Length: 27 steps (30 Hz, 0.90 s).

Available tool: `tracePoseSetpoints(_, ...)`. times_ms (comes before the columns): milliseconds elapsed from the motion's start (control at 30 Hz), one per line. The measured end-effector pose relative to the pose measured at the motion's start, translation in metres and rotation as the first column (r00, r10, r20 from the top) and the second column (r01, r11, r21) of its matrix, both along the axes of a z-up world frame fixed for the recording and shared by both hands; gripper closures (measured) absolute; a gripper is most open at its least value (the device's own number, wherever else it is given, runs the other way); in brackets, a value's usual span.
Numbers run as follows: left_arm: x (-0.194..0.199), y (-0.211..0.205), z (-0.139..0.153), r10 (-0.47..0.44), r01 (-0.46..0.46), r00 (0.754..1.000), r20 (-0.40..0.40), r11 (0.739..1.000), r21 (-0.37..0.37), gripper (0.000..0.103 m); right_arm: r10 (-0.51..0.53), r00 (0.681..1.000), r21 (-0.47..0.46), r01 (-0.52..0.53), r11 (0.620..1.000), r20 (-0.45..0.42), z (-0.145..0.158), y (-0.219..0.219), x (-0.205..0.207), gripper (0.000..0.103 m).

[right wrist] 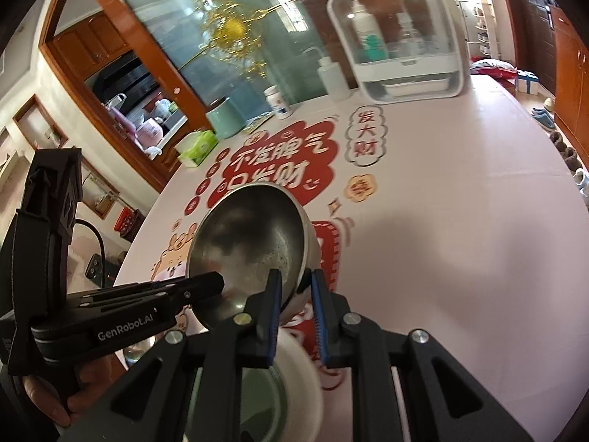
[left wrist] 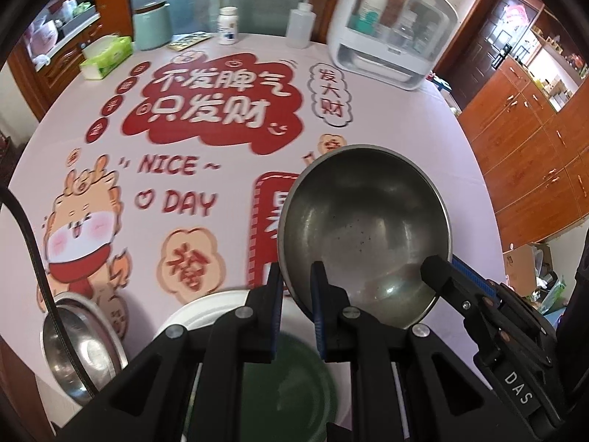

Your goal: Organize plates and bowls

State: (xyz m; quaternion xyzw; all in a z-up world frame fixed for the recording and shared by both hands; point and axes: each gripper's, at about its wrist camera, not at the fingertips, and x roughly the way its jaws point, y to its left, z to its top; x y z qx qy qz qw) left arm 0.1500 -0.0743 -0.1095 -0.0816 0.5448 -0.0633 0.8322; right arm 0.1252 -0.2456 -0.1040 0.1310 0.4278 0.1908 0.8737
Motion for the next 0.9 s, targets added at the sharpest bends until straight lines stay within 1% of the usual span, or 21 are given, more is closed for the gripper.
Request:
tracePoseSetpoints(133,-0.018,0.036,0.004,0.032,-0.032,0.999,0.014,0.999,-0.005,0.09,0.042,0.999,-0.015,-0.042,0.999,0.011,0.003,0.035,-0.01,0.087)
tracePoseSetpoints(233,-0.028,0.058,0.006,0.043,-0.043,0.999,0.014,0.999,-0.01,0.09,0.053,0.998,-0.033,-0.053,0.998,0.021,0.005,0.059,-0.021,0.087)
tracePoseSetpoints(433,-0.047,0.103,0.008,0.041,-0.04,0.999,0.021,0.999,-0.018,0.09,0.059,0.998,-0.044,-0.058,0.997,0.026,0.008,0.098,-0.04,0.087)
tracePoseSetpoints(633,-0.062,0.141,0.002,0.028,-0.029,1.0,-0.008,0.999,-0.038,0.09,0.051,0.998,-0.047,-0.049,0.998,0.024,0.009,0.135,-0.059,0.087)
tracePoseSetpoints(900,-0.082,0.183,-0.003,-0.003,0.002,1.0,-0.015,1.0,-0.018,0.09,0.036,0.999,-0.042,-0.035,0.999,0.017,0.003,0.178,-0.084,0.087)
